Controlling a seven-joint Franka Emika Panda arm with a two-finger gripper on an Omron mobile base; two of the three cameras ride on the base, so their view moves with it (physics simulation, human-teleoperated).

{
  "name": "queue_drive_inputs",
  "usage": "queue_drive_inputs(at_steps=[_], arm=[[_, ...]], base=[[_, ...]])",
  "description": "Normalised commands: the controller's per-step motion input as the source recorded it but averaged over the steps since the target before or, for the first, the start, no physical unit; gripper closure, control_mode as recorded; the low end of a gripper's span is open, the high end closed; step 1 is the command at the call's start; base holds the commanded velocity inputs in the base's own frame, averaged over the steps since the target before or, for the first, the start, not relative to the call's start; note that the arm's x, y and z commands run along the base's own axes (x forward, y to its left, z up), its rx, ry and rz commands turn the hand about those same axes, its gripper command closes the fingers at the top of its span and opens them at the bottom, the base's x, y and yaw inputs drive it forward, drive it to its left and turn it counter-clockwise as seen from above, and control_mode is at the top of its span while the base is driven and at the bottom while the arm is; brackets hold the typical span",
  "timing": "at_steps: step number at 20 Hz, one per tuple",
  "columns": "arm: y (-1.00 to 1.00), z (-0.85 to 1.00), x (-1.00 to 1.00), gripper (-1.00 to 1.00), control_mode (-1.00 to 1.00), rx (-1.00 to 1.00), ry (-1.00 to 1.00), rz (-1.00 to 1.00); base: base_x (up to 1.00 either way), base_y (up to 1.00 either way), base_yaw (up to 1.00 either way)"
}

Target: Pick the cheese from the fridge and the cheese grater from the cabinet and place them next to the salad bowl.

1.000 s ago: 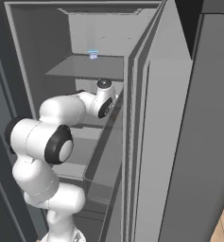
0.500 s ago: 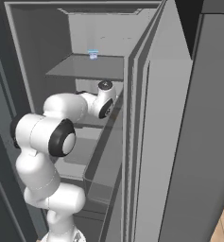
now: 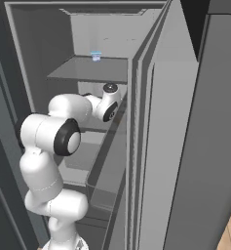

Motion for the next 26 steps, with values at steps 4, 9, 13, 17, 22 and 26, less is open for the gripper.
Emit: queue_drive_inputs(at_steps=[4, 9, 13, 17, 22, 26], arm=[[-0.03, -0.02, 0.04, -1.0, -1.0, 0.0, 0.0, 0.01], [-0.08, 0.0, 0.0, -1.0, -1.0, 0.0, 0.0, 0.01], [0.0, 0.0, 0.0, -1.0, -1.0, 0.0, 0.0, 0.01], [0.0, -0.11, 0.12, -1.0, -1.0, 0.0, 0.0, 0.02], [0.0, -0.16, 0.08, -1.0, -1.0, 0.0, 0.0, 0.0], [0.0, -0.1, 0.08, -1.0, -1.0, 0.0, 0.0, 0.0]], base=[[0.0, 0.0, 0.0], [0.0, 0.0, 0.0], [0.0, 0.0, 0.0], [0.0, 0.0, 0.0], [0.0, 0.0, 0.0], [0.0, 0.0, 0.0]])
